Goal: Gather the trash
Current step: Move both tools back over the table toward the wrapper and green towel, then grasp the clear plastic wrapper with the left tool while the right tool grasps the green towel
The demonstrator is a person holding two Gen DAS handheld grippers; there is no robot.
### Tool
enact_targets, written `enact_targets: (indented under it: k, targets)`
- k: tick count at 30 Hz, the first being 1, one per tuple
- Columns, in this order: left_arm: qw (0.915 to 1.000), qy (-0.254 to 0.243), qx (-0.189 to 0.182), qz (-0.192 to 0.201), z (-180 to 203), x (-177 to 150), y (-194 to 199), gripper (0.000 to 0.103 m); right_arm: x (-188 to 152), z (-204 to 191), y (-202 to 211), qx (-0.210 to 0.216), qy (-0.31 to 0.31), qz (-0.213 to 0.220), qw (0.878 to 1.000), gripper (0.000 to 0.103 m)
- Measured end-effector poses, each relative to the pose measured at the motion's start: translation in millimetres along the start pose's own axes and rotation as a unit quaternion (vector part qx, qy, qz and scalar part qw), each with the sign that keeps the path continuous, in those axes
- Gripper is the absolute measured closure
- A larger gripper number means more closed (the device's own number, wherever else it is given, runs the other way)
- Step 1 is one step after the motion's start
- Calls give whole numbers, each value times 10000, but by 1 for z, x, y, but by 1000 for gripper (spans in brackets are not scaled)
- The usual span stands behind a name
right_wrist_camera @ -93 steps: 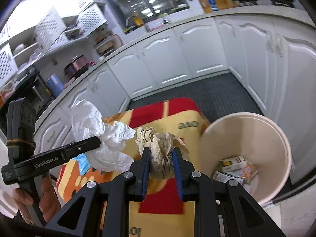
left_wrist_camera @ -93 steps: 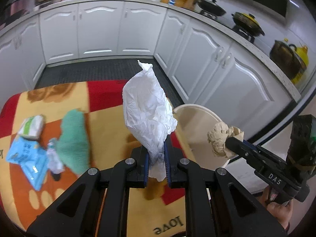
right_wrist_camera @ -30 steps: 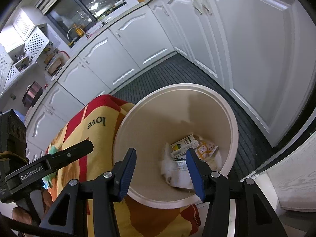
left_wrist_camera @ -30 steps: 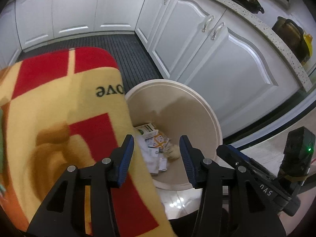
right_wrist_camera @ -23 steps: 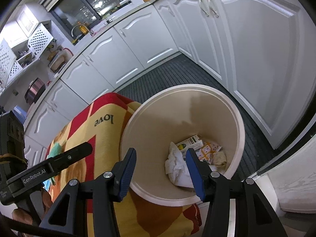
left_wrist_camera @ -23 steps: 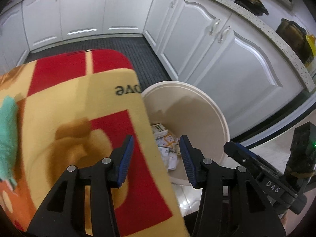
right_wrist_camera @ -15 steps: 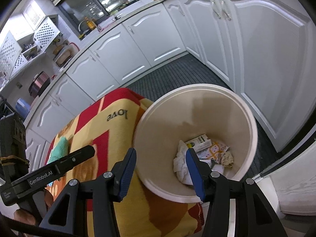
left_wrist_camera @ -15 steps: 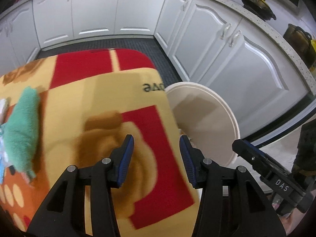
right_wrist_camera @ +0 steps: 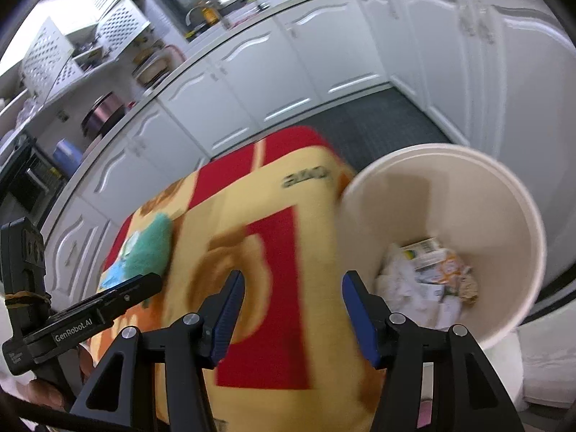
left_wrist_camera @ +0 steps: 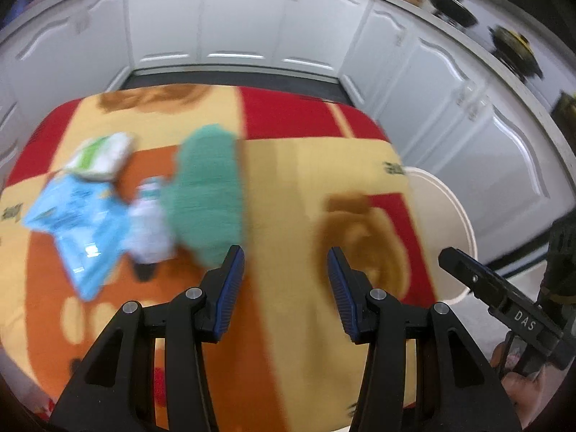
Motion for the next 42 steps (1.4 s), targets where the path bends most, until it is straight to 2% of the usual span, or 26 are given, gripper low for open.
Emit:
enact_targets:
  k: [6, 10, 17, 23, 25, 27, 30, 35, 38, 39, 40, 42]
  targets:
    - [9988, 430, 190, 123, -58, -8, 20, 57, -9, -44, -22, 247, 407, -243, 9986, 49]
    - [9979, 595, 251, 31, -86, -10, 20, 57, -14, -70, -33, 415, 618, -341, 9966, 49]
    - [9983, 478, 328, -87, -102, -20, 24, 57, -2, -115, -73, 699, 722, -630, 9929, 49]
    - [9986, 418, 304, -97, -109, -25, 27, 57, 6, -147, -134, 888, 529, -1174, 9877, 44]
    - [9988, 371, 302, -102, -108, -23, 26, 57, 4, -152, -152, 802, 544, -1288, 9869, 44]
    - [9993, 283, 253, -73, -104, -19, 23, 57, 4, -151, -158, 849, 518, -1299, 9865, 51]
    - [9997, 178, 195, -7, -97, -12, 16, 50, 7, -147, -137, 1045, 608, -1126, 9863, 56]
    - [9997, 23, 250, -45, -84, 4, -10, 50, 22, -121, -87, 947, 607, -577, 9920, 56]
    - [9991, -100, 391, -131, -77, 9, -28, 51, 26, -101, -62, 896, 503, -419, 9938, 56]
    - [9988, -148, 411, -203, -74, 11, -36, 58, 26, -95, -56, 889, 469, -384, 9942, 56]
    - [9987, -167, 395, -265, -73, 11, -41, 77, 26, -91, -51, 880, 455, -362, 9944, 56]
    - [9987, -166, 394, -294, -73, 11, -43, 79, 21, -82, -41, 828, 455, -303, 9951, 56]
Point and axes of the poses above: each gripper's, at about its wrist camera, not at the fingertips, and y roughly against the way its jaws point, z to its right, x to its top, the point moved 3 cm from there along -y, roughly the way its jaws point, and after that the axes turned 7 degrees about -y, right-handed, at the moved point
